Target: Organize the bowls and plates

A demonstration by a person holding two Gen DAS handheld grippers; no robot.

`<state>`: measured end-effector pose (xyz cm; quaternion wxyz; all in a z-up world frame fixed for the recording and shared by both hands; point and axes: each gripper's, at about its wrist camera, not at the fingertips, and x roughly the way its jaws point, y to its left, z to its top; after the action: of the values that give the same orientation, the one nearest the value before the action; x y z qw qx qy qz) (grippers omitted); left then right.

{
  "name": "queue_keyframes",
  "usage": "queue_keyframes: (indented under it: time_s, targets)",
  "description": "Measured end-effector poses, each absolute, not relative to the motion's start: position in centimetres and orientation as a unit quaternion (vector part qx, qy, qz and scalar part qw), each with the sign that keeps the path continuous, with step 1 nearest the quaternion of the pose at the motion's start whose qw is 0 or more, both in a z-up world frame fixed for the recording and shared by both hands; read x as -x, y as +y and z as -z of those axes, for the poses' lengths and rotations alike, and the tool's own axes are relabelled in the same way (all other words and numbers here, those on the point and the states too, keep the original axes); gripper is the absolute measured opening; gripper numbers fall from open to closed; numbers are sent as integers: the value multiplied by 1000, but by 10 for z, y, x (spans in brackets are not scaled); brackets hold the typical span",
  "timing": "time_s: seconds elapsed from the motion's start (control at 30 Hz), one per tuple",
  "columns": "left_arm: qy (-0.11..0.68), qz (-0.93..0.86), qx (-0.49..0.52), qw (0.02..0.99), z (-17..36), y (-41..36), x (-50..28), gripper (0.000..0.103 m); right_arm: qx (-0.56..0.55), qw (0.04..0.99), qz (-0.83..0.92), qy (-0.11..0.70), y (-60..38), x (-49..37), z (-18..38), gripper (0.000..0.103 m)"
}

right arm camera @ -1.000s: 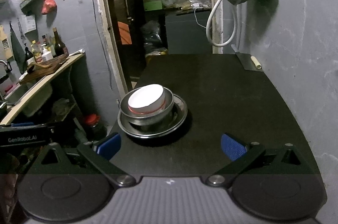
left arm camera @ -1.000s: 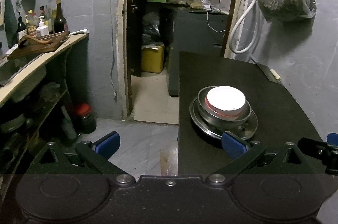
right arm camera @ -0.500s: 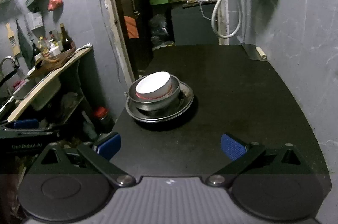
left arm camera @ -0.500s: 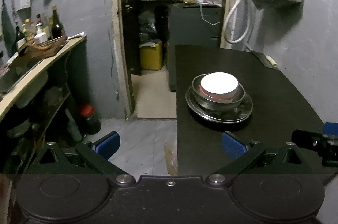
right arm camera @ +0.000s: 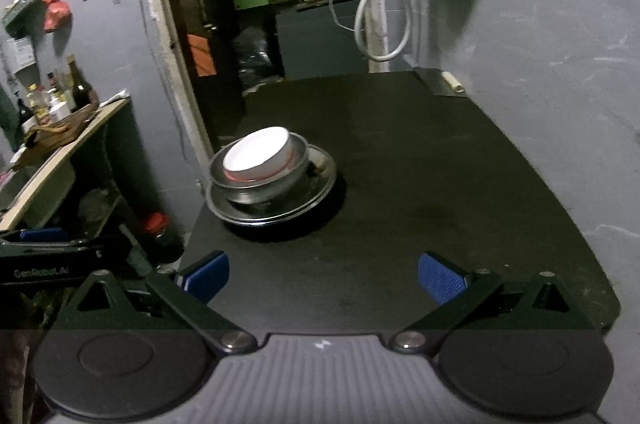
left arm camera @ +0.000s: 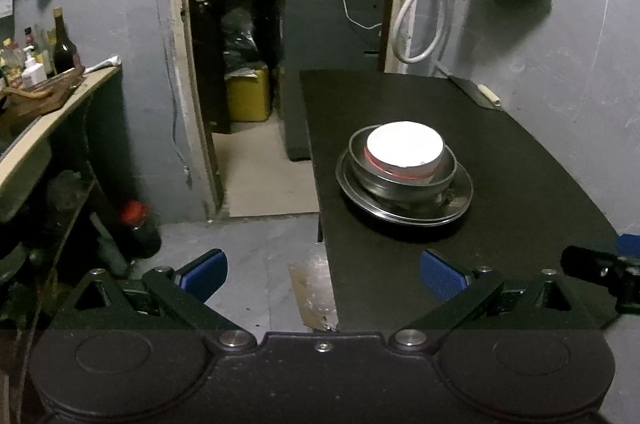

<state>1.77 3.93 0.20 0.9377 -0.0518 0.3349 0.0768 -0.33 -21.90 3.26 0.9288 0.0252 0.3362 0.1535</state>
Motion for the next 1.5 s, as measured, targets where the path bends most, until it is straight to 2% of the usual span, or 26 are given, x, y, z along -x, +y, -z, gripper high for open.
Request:
queue_keyframes:
  time_s: [1.5]
  targets:
    - [349,-56,64,933,6,57,-19,102,3,925,-146,350,-195,7,-35,103]
